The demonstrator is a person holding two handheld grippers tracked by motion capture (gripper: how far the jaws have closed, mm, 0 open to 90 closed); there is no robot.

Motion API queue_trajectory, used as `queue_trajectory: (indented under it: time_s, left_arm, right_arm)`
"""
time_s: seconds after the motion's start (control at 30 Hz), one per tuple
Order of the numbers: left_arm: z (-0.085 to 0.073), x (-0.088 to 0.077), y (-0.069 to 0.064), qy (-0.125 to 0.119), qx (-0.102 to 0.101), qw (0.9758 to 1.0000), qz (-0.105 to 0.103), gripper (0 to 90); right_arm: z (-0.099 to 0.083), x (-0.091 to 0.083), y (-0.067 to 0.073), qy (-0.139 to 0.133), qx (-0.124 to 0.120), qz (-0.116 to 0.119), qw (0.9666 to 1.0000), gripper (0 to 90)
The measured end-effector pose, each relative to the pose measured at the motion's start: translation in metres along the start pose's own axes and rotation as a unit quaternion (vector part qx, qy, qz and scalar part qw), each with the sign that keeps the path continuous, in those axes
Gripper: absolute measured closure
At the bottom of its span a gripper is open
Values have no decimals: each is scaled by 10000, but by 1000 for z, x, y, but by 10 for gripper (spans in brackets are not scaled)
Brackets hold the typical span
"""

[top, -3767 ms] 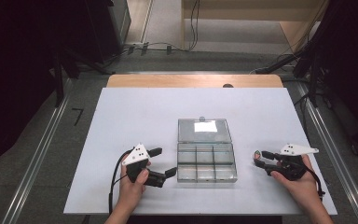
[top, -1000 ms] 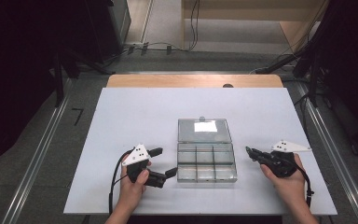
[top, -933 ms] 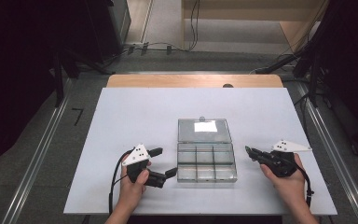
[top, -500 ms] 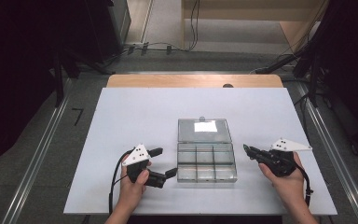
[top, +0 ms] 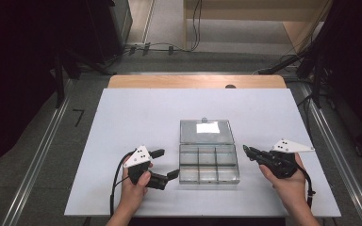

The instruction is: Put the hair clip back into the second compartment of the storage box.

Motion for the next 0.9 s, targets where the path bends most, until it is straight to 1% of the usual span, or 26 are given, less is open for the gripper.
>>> queue_trajectory:
  time_s: [0.4, 0.73, 0.9]
  left_arm:
    - [0, 0, -1, -22, 46, 10000, -11, 35]
    - [0, 0, -1, -22, 56, 10000, -6, 34]
    - [0, 0, -1, -22, 56, 10000, -8, 33]
  right_arm:
    - [7, 0, 10, -60, -71, 164, 9998, 819]
    - [12, 6, 19, -73, -157, 285, 9994, 819]
    - [14, 10, 24, -74, -215, 387, 9990, 820]
Point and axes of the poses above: each handheld gripper's, and its own axes: x roughly forward along the jaws, z roughly out of its top, y roughly to its left, the point moved 2 cm from there along x, roughly forward along the jaws, and after that the axes turned 11 degrees about y, right-handed, at the moved point
